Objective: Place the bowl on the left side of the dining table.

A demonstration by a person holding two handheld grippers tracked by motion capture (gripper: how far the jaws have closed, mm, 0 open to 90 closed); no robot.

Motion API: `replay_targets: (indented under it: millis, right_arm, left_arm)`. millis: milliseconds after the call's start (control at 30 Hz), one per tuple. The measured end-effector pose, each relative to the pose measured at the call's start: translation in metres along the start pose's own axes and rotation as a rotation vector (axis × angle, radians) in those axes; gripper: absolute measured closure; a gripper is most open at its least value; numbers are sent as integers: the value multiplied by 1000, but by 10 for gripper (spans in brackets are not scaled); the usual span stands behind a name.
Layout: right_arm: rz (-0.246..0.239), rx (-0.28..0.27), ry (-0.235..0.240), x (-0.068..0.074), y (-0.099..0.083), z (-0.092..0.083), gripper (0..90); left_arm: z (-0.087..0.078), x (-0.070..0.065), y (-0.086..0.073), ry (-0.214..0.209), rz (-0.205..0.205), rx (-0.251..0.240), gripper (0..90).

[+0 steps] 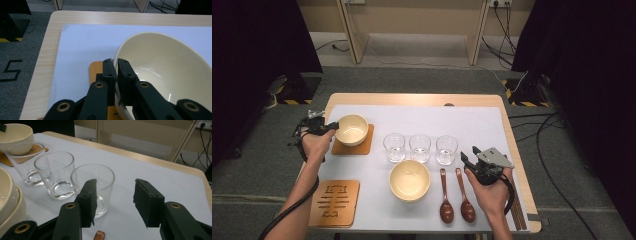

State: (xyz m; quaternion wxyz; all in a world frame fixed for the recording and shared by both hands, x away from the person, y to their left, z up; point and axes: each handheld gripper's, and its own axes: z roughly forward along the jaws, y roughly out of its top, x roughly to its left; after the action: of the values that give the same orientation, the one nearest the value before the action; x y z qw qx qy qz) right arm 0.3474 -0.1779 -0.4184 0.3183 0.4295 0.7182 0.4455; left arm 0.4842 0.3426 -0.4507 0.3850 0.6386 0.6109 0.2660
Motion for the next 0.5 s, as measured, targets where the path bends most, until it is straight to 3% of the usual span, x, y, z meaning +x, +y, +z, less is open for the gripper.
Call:
replay_targets:
  millis: [300,500]
  right_arm:
    - [1,2,-1,0,0,0,533]
    - [8,12,0,-1,-1,1,532]
  left_arm:
    - [7,5,-3,3,-36,24,843]
    - [7,4,-2,8,-15,20,804]
